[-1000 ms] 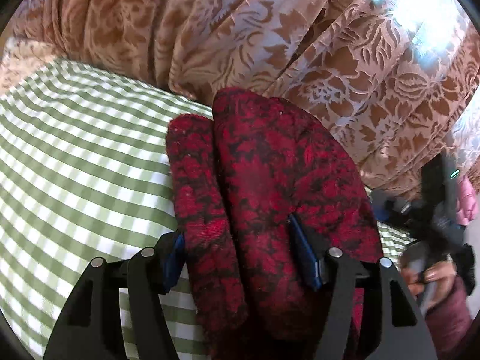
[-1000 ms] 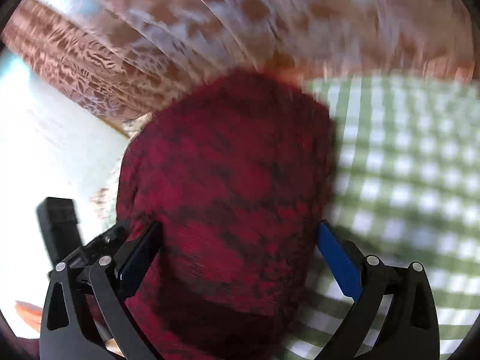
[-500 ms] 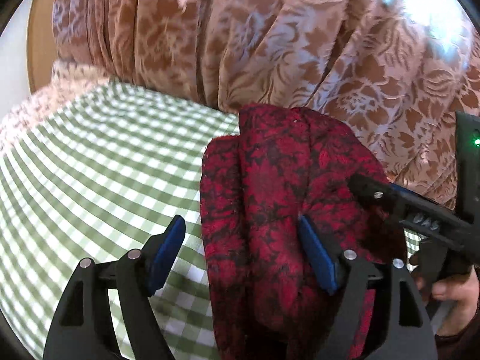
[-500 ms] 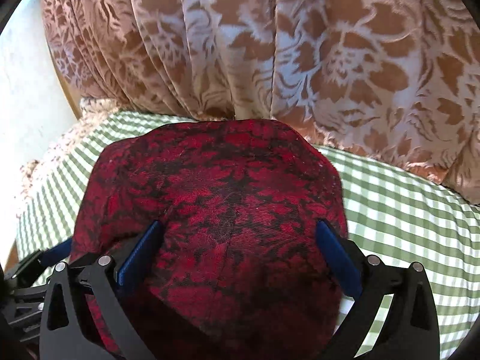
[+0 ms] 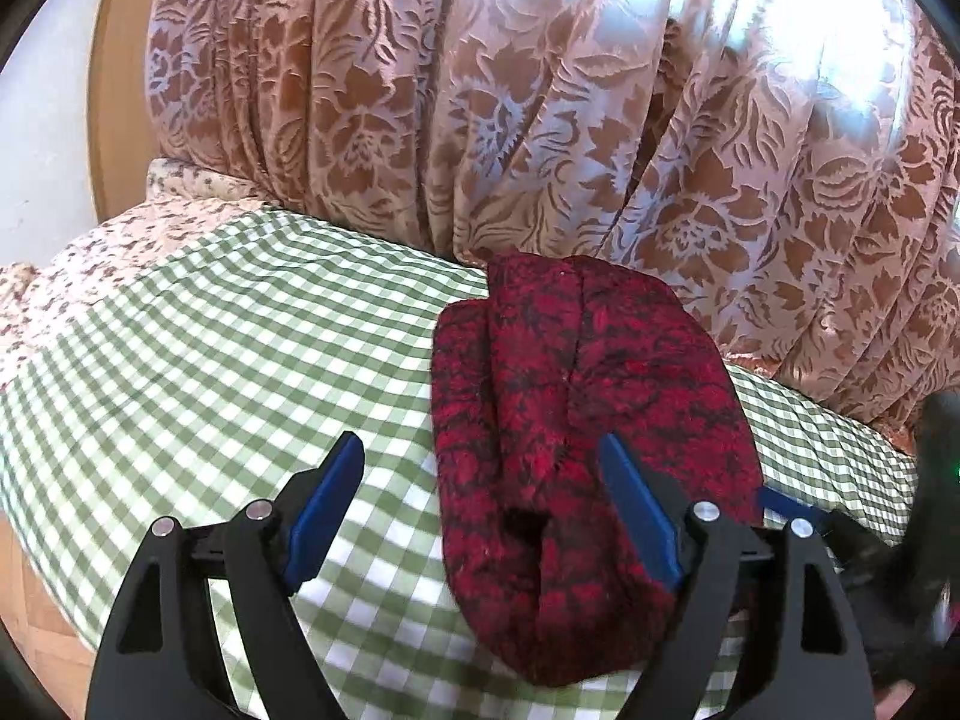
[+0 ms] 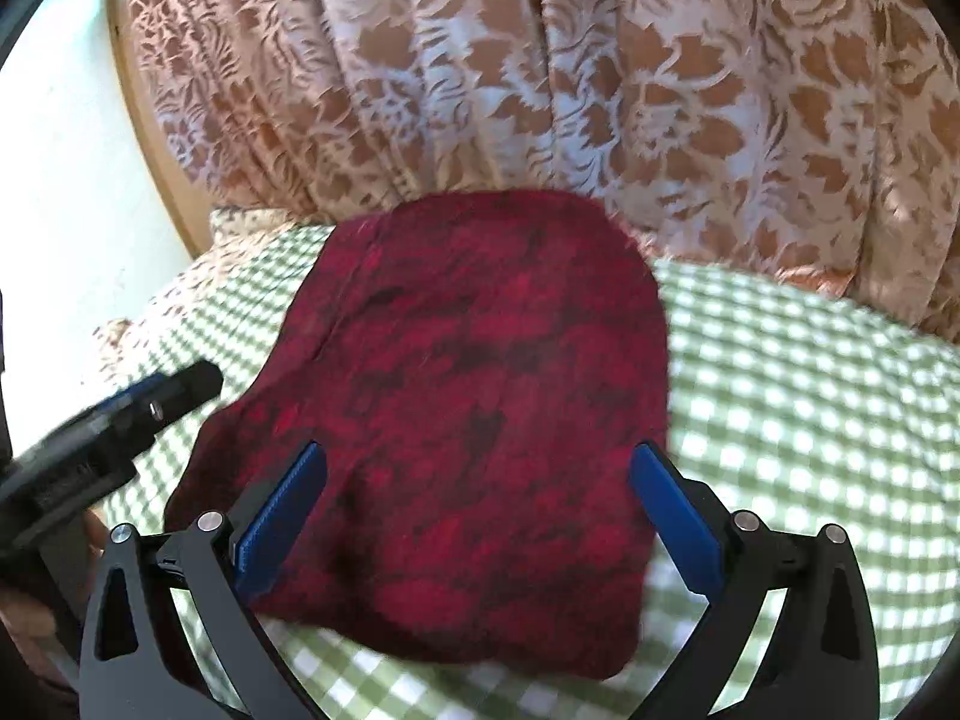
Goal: Fold small clothes
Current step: 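Release the folded sweater and lift both grippers away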
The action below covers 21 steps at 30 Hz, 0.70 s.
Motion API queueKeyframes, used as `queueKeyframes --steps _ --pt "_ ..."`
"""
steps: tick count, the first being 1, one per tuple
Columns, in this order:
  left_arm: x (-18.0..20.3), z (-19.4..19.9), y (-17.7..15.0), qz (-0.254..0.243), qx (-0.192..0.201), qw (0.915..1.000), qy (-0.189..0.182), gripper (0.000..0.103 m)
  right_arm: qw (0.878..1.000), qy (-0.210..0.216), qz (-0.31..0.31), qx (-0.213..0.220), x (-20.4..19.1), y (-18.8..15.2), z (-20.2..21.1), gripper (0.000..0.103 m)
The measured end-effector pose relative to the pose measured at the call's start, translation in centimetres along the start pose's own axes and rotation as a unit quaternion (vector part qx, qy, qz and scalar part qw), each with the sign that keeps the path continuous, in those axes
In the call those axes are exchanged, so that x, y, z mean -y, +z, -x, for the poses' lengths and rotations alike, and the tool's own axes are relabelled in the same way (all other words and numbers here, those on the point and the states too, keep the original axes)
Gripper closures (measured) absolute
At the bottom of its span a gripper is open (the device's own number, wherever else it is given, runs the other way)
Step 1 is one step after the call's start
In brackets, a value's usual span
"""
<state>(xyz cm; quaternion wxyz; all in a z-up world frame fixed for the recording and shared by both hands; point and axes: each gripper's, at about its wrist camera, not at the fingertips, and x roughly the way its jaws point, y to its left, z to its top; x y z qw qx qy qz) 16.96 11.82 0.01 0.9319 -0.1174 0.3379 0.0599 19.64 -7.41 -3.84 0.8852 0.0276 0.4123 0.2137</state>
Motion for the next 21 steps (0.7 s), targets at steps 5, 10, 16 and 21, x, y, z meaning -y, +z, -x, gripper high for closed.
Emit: queueKeyframes --steps 5,10,16,21 --pt "-0.4 2.3 -0.7 -0.005 0.017 0.9996 0.021 0.017 0.999 -0.025 0.029 -0.002 -1.4 -1.6 -0.4 0.003" --pt "-0.7 3.7 -1.3 -0.003 0.023 0.9994 0.027 0.016 1.0 -0.019 0.004 0.006 -1.2 -2.2 1.5 0.003" --pt "-0.5 5.1 -2.3 -0.009 0.027 0.9991 0.033 0.014 0.997 -0.065 -0.005 0.047 -1.2 -3.0 5.2 0.003" --pt "0.1 6.1 -3.9 -0.014 0.031 0.9985 0.043 0.01 0.99 -0.119 -0.005 0.077 -1.1 -3.7 7.7 0.003"
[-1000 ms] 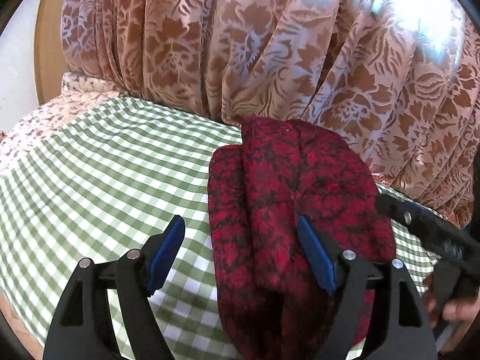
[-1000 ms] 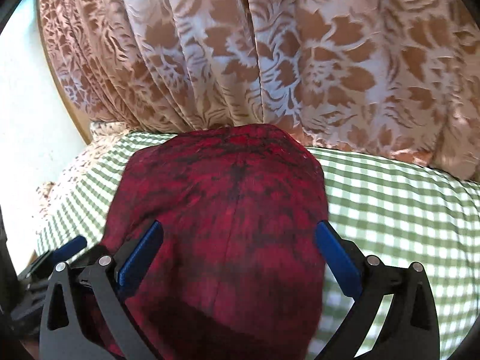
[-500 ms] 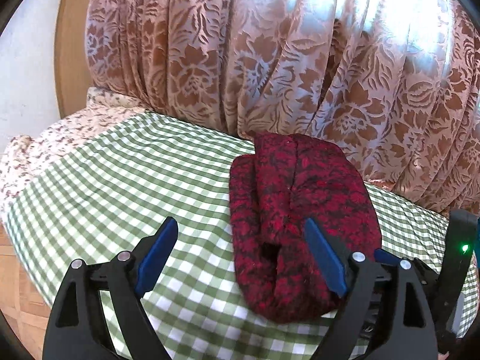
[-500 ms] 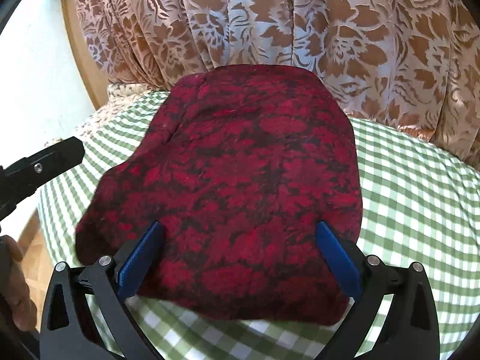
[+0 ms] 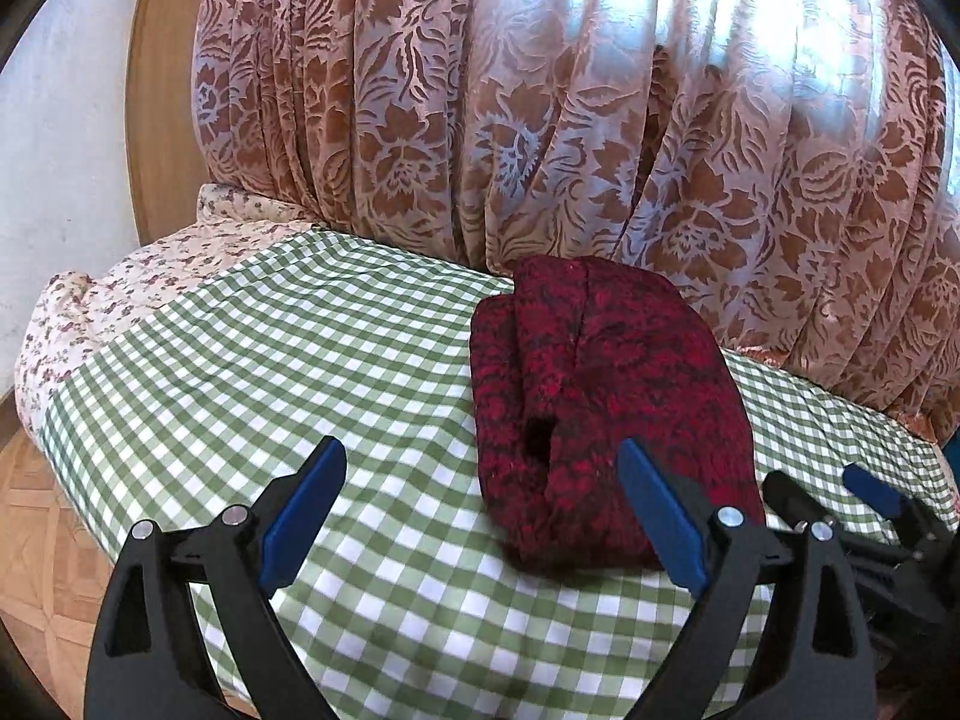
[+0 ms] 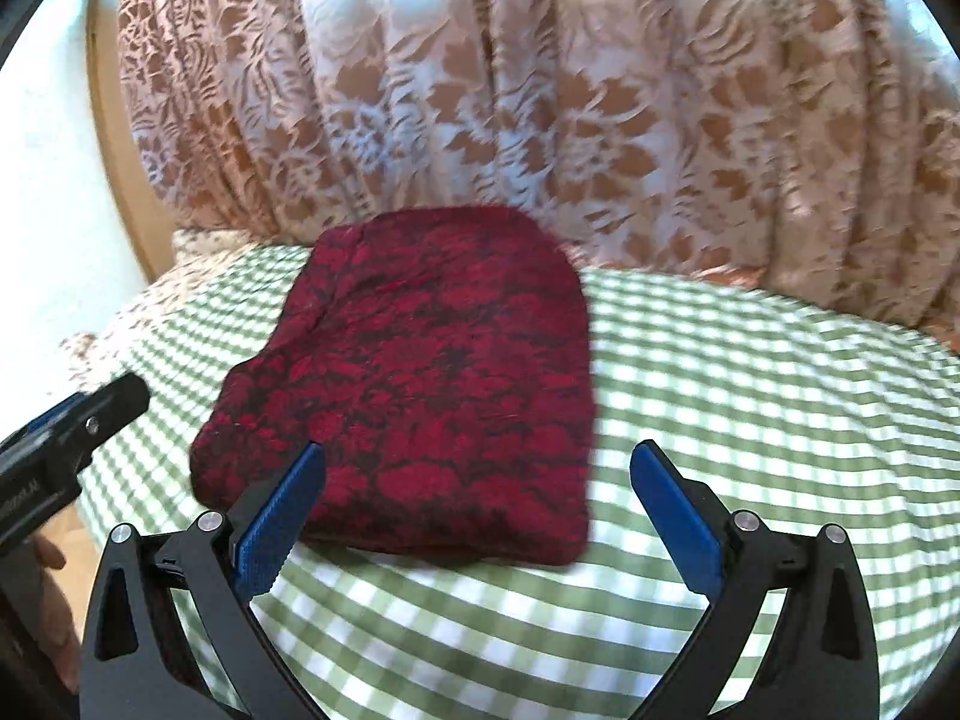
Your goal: Fold small clothes
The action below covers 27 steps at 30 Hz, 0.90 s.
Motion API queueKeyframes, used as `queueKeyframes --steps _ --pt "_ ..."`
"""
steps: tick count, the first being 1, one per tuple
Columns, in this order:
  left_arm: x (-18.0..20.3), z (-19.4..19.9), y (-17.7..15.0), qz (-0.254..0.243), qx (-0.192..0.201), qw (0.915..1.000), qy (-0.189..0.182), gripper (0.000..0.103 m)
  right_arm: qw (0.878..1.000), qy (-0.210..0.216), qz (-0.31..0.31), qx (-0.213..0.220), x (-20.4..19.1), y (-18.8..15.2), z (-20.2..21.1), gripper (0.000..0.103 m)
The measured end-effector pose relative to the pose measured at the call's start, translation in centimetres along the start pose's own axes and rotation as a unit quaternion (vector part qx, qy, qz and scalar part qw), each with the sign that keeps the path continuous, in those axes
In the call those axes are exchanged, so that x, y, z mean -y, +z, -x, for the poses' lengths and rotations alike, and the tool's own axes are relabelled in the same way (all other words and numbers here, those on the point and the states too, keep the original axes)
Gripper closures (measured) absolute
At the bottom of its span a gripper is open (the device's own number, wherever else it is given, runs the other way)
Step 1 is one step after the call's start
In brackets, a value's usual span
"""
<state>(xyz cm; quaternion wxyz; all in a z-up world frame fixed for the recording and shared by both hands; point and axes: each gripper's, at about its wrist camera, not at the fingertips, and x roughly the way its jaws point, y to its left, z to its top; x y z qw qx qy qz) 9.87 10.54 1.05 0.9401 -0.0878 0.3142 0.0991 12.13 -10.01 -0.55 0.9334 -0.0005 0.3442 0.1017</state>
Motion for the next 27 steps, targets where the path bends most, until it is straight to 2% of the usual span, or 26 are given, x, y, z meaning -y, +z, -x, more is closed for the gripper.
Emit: queueKeyframes --steps 5,9,15,27 --pt "0.9 0.6 -1.9 -0.015 -0.004 0.9998 0.008 0.003 0.999 -0.038 -0.003 0.008 0.9 -0.9 1.7 0.003" --pt "1.7 1.2 -2.9 -0.023 -0.01 0.9996 0.012 0.003 0.999 -0.051 -0.001 0.003 1.2 -1.9 2.5 0.003" --pt "2.8 1.9 -3.6 -0.044 -0.018 0.9985 0.029 0.003 0.997 -0.075 0.005 0.022 1.4 -3.0 3.8 0.003" --pt "3.3 3.8 -3.5 -0.046 -0.002 0.9987 0.024 0.002 0.998 -0.057 -0.007 0.03 2.0 -3.5 5.3 0.003"
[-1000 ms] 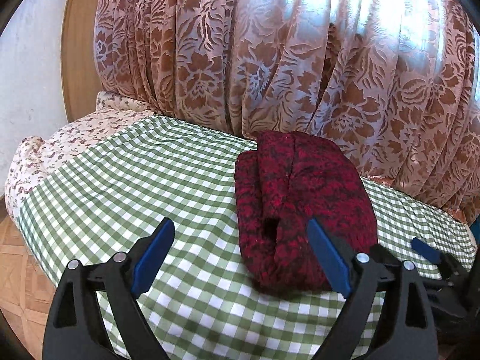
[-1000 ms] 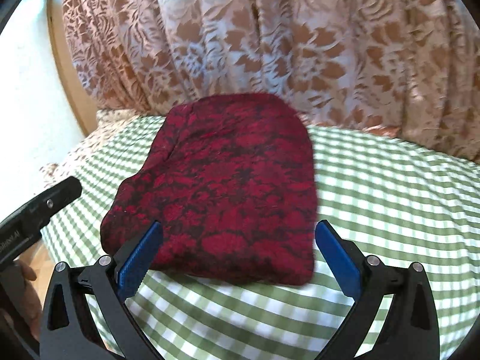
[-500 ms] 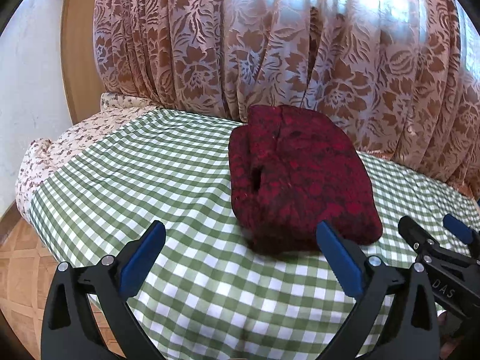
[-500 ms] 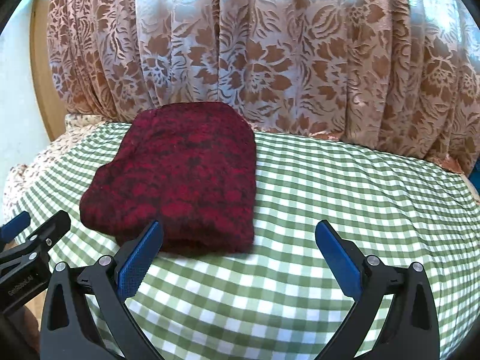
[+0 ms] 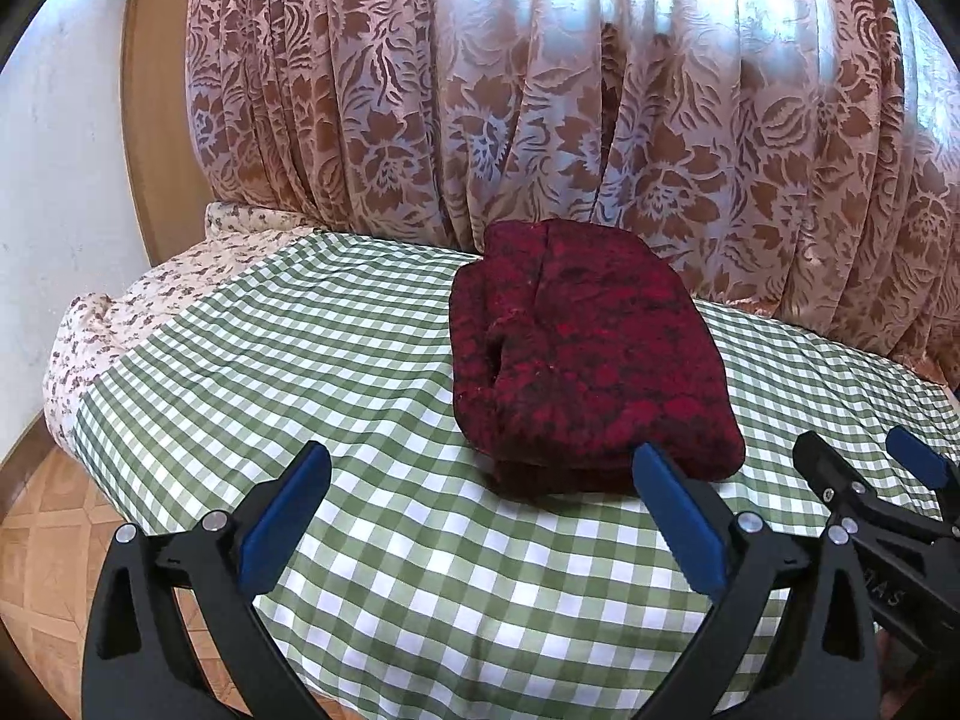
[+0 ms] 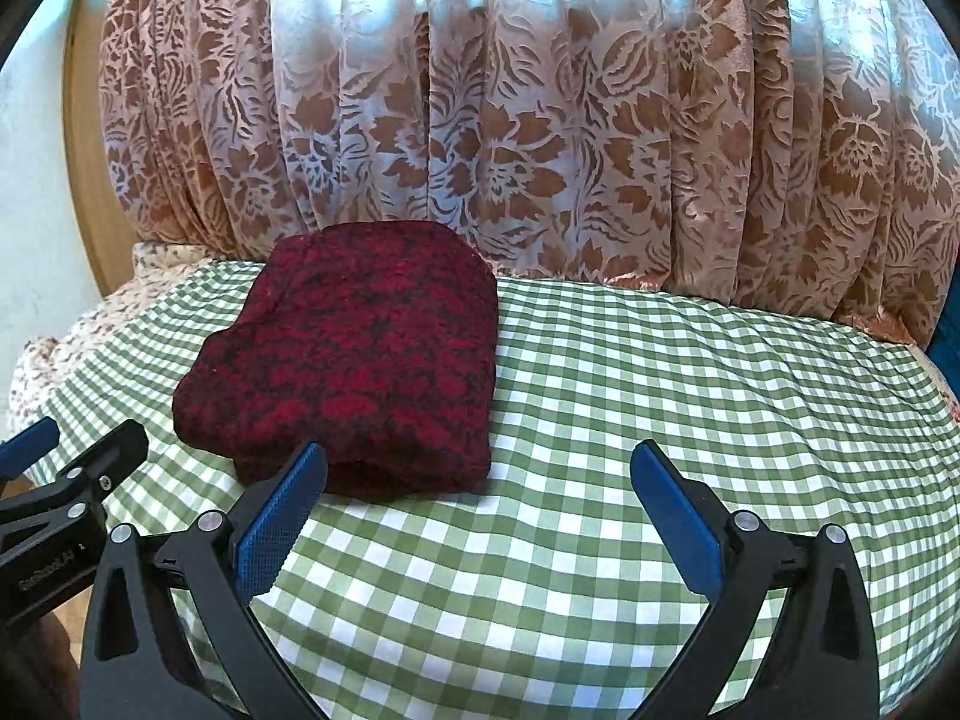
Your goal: Fold small clothes
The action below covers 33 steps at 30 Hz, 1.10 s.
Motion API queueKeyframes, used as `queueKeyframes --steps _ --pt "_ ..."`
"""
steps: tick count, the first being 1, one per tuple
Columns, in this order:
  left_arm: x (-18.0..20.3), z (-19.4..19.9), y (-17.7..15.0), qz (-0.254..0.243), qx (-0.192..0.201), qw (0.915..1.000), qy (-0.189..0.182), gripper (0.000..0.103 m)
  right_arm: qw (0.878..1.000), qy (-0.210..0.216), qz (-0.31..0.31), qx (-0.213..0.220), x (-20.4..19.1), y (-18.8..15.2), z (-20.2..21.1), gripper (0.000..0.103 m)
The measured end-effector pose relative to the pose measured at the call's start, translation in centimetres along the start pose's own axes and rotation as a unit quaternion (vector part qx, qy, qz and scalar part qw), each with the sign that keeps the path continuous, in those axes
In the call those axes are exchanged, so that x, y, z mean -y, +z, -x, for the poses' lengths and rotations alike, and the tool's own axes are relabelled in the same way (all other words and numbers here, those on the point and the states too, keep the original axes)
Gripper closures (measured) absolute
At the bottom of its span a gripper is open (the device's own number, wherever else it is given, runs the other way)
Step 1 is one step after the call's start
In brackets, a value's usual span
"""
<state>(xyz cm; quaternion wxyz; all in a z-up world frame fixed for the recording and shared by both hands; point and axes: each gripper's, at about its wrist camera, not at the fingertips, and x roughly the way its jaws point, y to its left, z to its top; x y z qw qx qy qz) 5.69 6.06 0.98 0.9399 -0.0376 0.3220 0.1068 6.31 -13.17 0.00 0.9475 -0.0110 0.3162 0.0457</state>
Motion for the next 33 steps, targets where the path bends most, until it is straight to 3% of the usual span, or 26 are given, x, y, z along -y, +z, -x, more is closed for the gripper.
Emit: queueKeyframes --steps 33 --pt "-0.9 0.5 0.2 0.009 0.016 0.9998 0.005 0.002 1.0 0.009 0.004 0.006 -1.3 0.2 0.4 0.003"
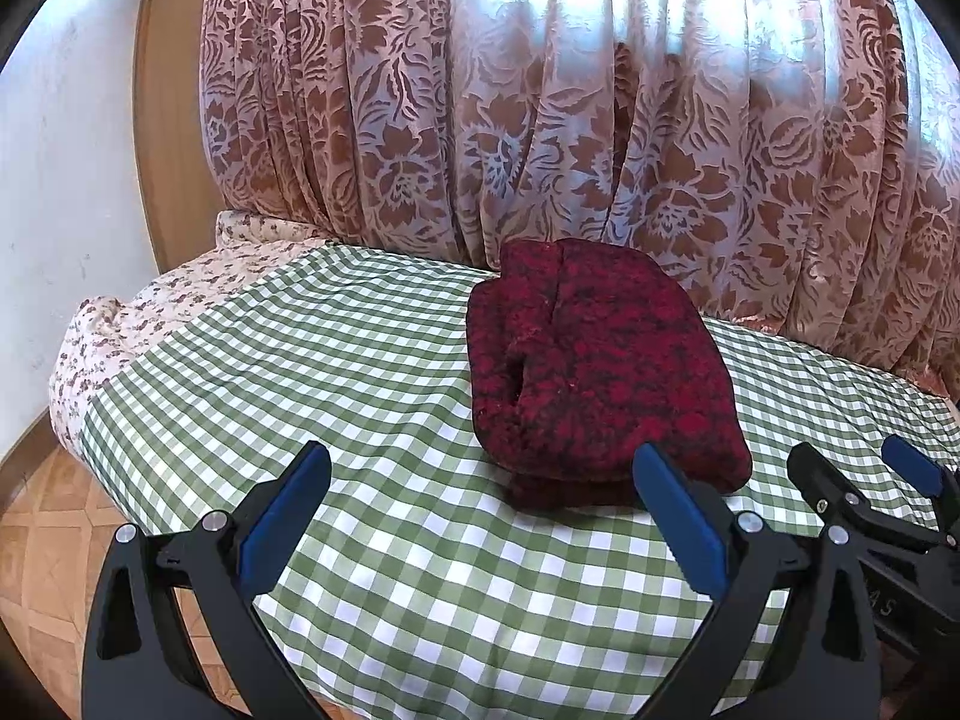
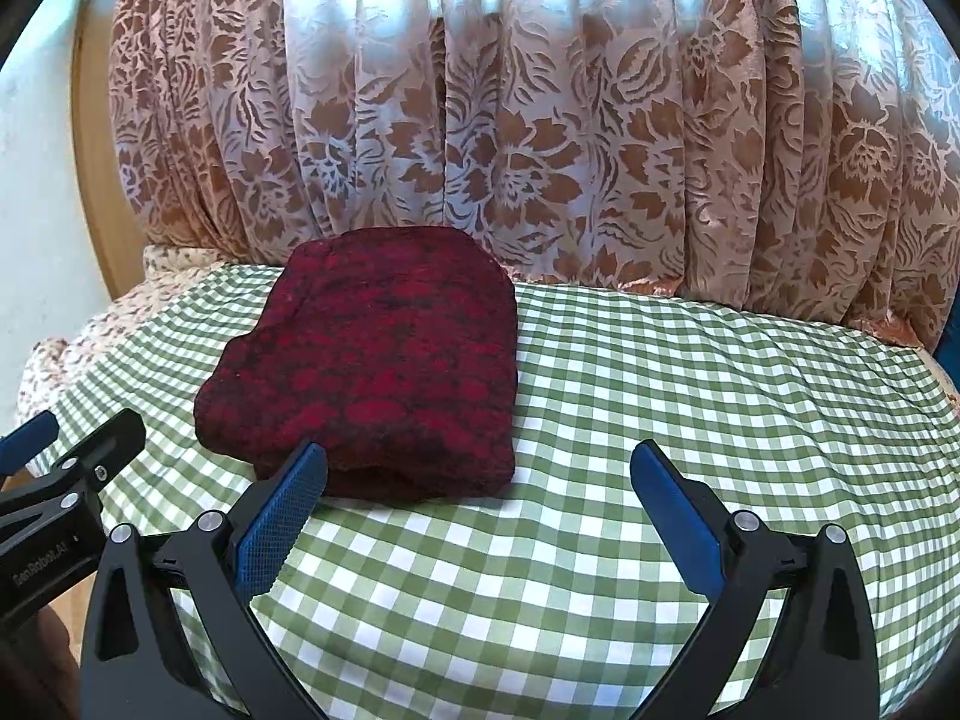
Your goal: Fold small clothes
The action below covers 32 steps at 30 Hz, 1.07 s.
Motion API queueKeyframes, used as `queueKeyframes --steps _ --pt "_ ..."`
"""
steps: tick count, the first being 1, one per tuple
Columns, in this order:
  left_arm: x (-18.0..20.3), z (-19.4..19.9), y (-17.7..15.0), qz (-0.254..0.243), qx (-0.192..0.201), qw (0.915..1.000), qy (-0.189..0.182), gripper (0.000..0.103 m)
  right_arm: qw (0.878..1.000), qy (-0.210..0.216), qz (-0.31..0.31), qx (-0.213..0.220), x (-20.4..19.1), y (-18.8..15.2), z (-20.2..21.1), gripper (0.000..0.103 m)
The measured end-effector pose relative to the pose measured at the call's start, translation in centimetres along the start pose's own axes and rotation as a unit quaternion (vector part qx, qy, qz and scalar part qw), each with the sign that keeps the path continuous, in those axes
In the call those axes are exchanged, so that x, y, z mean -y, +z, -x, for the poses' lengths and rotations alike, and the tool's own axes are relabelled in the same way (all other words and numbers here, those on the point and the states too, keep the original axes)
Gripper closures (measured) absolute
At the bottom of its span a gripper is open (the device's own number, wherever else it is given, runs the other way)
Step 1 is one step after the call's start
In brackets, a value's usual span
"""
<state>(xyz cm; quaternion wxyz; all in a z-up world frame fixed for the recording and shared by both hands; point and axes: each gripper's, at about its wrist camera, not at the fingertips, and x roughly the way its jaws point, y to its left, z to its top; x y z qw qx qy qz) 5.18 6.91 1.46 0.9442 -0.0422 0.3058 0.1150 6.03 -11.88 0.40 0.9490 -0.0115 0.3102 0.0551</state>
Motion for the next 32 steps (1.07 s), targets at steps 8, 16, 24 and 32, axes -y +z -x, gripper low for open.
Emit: queueKeyframes --steps 8,16,24,32 --pt "0.0 -0.03 0.1 -0.001 0.0 1.0 0.0 0.002 1.0 0.003 -0.002 -0.004 -0.05 0.01 -0.17 0.003" --pt "-0.07 0.15 0.05 0.003 0.0 1.0 0.0 0.002 1.0 0.004 0.0 -0.008 -0.33 -0.25 -0.39 0.003" --pt "-0.54 -0.2 0.33 0.004 -0.001 1.0 -0.001 0.003 1.0 0.008 0.0 -0.01 -0.33 -0.42 -0.56 0.003" --pt "-0.74 -0.76 0.05 0.019 -0.013 0.9997 0.009 0.002 1.0 0.01 -0.007 -0.01 0.02 -0.3 -0.57 0.003"
